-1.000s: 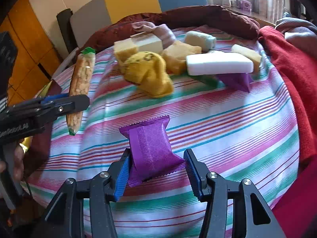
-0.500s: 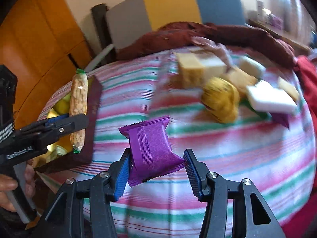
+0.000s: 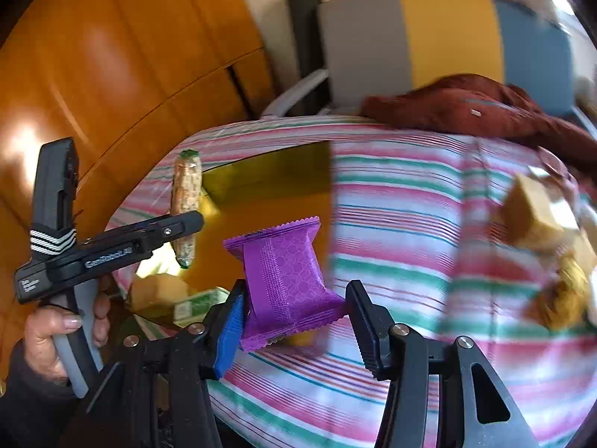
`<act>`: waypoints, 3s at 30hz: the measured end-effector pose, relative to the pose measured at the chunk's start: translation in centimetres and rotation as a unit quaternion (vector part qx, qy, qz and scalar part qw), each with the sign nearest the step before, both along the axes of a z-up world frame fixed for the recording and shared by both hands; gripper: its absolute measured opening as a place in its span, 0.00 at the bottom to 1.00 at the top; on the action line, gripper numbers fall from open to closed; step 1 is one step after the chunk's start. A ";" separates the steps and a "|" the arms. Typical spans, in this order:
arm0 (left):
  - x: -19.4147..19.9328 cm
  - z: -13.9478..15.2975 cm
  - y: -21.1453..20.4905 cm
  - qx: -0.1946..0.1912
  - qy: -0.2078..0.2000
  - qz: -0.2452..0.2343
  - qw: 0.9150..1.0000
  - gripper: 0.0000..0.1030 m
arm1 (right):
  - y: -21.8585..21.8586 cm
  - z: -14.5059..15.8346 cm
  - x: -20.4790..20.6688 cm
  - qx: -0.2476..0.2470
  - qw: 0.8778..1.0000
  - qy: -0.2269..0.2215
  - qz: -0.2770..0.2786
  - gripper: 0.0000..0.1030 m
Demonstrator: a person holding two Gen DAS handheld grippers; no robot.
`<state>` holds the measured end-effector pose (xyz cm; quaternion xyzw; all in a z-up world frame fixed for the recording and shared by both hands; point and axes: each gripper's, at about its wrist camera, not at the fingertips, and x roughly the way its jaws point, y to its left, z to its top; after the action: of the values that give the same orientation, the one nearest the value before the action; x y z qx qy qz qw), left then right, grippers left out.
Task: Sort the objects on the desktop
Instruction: 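Carry the cracker packet and purple soap to the gold tray and release both, then move both open tools back over the objects on the table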
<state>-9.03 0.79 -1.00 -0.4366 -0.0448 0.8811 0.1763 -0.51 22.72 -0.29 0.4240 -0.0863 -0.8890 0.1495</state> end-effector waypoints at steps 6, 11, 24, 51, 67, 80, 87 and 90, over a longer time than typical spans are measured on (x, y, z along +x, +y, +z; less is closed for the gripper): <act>-0.4 -1.8 -3.4 -0.015 -0.016 0.045 0.999 0.49 | -4.6 -1.2 -2.7 0.007 0.999 -0.016 0.042 0.52; 0.3 -2.6 -4.9 -0.018 -0.017 0.056 0.998 0.49 | -7.4 -2.3 -4.7 0.010 0.998 -0.034 0.059 0.52; 2.3 -1.7 -7.2 -0.012 0.005 0.097 0.995 0.54 | -10.8 -4.3 -7.2 -0.026 0.994 -0.061 0.086 0.61; 6.0 1.1 1.5 0.014 0.037 -0.029 0.999 0.55 | 2.5 -0.5 -0.3 -0.004 0.997 0.021 -0.069 0.90; 9.6 2.2 13.6 0.004 0.050 -0.206 0.977 0.60 | 22.8 0.2 4.6 0.010 0.960 -0.004 -0.280 0.99; 10.2 0.6 19.8 -0.016 0.020 -0.267 0.963 0.60 | 37.3 -3.8 5.1 -0.047 0.908 -0.071 -0.410 1.00; 9.3 -0.5 23.7 -0.009 -0.010 -0.283 0.959 0.60 | 37.7 -4.0 6.8 -0.218 0.914 0.004 -0.341 0.99; 8.9 -1.0 26.1 -0.007 -0.019 -0.293 0.956 0.60 | 38.3 -3.6 7.8 -0.234 0.901 0.030 -0.363 0.99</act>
<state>-0.18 26.91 -1.98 -0.4488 0.0882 0.7826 0.4224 7.33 61.04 -3.88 0.2890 -0.4356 -0.8482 -0.0858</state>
